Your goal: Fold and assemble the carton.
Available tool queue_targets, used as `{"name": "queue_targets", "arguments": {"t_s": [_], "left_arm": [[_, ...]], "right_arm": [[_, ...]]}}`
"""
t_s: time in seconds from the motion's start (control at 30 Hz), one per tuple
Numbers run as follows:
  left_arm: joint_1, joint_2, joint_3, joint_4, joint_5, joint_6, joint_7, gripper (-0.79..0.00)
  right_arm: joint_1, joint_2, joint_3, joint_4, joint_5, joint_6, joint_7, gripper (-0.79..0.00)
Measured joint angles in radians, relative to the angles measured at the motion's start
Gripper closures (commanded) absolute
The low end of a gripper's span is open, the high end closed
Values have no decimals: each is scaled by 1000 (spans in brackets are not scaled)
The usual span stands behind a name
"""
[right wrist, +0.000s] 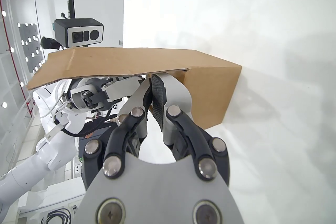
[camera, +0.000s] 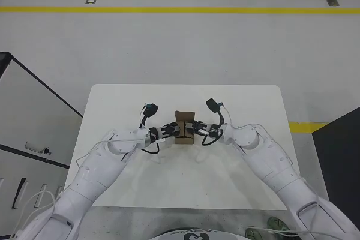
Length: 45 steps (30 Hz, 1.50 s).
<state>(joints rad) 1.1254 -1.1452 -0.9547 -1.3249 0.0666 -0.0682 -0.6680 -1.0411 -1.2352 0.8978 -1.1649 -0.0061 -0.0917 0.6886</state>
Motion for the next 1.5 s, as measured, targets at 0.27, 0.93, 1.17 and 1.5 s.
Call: {"name": "queue_targets", "arguments": {"t_s": [0.27, 0.93, 1.17, 1.5], "left_arm": [[7, -1, -8, -8, -1, -10, -7, 0], [-10, -17, 14, 3, 23, 1, 11, 0], [-14, -22, 18, 14, 30, 7, 10, 0], [-1, -22, 1, 3, 22, -2, 9, 0]], "right_arm": [[10, -7, -1, 16, 6, -10, 3, 0], [-21, 1, 39, -35, -20, -22, -6, 0], [-29, 1, 44, -43, -25, -20, -5, 0], [-4, -13, 15, -4, -37, 7, 1, 0]]}}
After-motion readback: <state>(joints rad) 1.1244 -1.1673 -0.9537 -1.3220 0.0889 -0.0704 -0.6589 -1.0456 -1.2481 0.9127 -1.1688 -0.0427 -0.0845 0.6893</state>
